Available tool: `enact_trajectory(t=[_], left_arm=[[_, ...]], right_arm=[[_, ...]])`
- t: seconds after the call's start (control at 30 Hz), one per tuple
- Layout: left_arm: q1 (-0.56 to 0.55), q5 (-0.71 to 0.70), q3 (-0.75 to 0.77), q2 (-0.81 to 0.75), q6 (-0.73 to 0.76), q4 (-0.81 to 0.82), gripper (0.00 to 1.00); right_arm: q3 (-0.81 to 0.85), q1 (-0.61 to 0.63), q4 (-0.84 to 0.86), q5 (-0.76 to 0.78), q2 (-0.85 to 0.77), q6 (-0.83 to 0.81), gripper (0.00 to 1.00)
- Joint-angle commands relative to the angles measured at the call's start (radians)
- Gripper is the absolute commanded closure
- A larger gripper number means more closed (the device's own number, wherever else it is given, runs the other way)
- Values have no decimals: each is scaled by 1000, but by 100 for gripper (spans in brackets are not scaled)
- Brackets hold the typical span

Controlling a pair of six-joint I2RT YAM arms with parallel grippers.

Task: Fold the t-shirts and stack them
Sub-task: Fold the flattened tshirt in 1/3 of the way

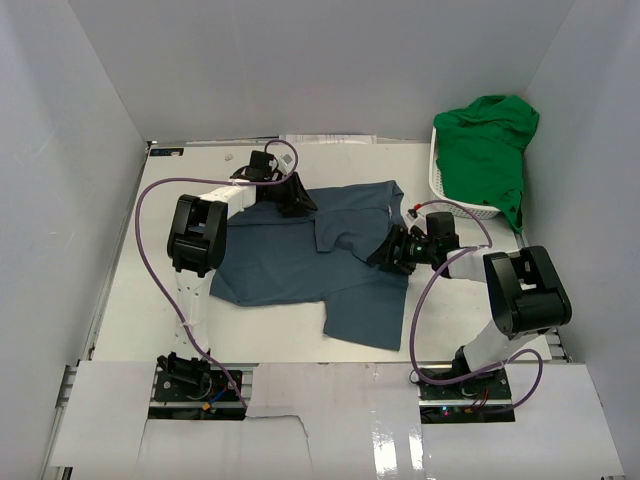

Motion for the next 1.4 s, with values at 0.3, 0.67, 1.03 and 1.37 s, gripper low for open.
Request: enact_trajectory(t=[0.3,0.67,1.03,1.37], left_arm=[[6,-19,-34,-73,31,-42,47],[5,-17,-36,-76,30,-40,47],[5,-24,-37,-84,31,-42,47],[5,-25,-33,-80,34,-43,47]], right_arm=[[64,-5,88,-31,67,17,33],[132,-5,41,-20,87,-5,35],[144,-2,-10,6,105,-41,41],[137,0,11,-43,134,-18,55]])
